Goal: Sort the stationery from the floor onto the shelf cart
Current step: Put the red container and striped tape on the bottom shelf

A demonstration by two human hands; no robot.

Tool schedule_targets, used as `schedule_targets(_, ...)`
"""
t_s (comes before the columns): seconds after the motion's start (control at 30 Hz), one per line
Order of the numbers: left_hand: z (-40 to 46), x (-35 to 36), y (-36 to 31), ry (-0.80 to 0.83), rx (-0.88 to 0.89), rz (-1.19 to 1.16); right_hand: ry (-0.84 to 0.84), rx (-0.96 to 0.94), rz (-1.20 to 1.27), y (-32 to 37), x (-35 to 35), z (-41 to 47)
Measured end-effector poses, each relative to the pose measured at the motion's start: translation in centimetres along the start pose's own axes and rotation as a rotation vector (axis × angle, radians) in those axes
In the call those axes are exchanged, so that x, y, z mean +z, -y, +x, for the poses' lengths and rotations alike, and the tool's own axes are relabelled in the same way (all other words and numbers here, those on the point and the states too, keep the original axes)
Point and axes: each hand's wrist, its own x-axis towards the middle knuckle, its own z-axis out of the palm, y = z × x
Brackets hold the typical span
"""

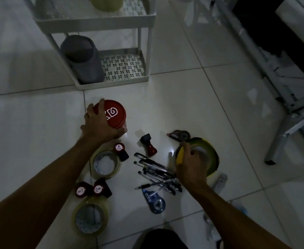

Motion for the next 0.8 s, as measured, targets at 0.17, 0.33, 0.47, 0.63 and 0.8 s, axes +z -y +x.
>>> schedule_targets(0.17,0.1,0.0,0.1,-0.039,0.030,-0.096,-0.211,-0.009,0.270,3.7,-3.6,0.9)
schedule_targets(0.33,0.3,-0.7,0.4,-0.028,0.077,-0.077,-0.179,-0.144,0.495,9.2,-7.2,4.1)
schedule_targets(0.47,1.1,-1.4,0.7,-0.024,0.111,-0.058,-0.068,-0.265,0.484,12.6,-7.7,7.7)
schedule_targets(0.63,4.2,-2.9,0.5,-0.079,0.150,-0.037,-0.044,-0.347,0.434,15.3,-6.1,12.7)
schedule_targets(0.8,8.8,-4.4,-1.2,-0.147,0.203,-0.026,-0.086,-0.278,0.375,15.7,-4.0,16.6)
